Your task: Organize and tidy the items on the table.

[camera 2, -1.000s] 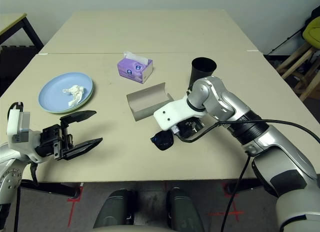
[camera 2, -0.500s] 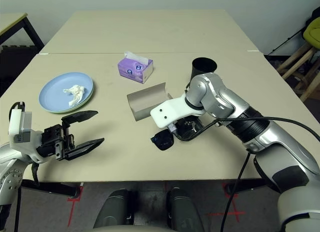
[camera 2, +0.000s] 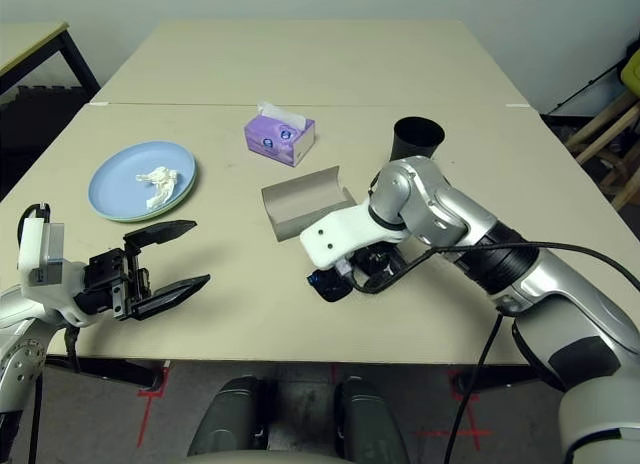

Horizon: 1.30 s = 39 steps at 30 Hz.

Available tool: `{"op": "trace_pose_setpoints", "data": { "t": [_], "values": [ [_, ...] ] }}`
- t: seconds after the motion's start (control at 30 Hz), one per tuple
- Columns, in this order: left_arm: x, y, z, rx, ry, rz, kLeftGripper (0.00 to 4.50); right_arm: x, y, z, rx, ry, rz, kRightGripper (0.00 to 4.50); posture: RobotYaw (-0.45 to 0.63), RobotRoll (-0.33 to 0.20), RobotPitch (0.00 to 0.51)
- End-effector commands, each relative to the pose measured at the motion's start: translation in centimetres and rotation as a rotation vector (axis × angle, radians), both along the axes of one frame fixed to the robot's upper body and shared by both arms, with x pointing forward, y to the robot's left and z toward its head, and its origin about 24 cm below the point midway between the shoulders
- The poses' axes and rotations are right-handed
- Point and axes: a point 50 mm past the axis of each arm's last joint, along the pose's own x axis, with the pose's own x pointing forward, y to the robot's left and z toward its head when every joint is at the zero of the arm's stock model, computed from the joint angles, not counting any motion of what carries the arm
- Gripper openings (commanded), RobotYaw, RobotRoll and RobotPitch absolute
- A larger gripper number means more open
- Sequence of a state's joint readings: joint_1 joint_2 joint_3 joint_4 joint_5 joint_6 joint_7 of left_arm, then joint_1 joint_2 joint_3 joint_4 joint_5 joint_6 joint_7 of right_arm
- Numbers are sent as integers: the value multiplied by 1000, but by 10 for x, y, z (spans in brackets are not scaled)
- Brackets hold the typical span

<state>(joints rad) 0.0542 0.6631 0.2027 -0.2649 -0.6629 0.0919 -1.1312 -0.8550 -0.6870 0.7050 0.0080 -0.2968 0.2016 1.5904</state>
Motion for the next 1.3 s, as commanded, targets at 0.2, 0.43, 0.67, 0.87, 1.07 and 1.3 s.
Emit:
{"op": "trace_pose_setpoints", "data": {
  "t": [0.2,0.43,0.67,0.87,1.07,1.3],
  "values": [
    [0,-3,-1,8,3,-11,4478,-2,-1,-2,27,-74,-25,4500,159,0,72],
    [1,-2,-1,9,0,-7,4478,2,-2,-1,31,-144,-38,4500,153,0,69],
    [4,-1,0,10,-4,-7,4478,4,-3,1,38,-184,-47,4500,147,0,68],
    [5,-2,0,11,-4,-8,4478,0,-5,0,41,-185,-45,4500,139,0,69],
    [7,-2,0,10,-6,-6,4478,0,-5,0,41,-187,-40,4500,137,0,71],
    [8,-3,1,11,-8,-3,4478,-3,-5,-1,42,-181,-32,4500,134,0,75]
  ]
}}
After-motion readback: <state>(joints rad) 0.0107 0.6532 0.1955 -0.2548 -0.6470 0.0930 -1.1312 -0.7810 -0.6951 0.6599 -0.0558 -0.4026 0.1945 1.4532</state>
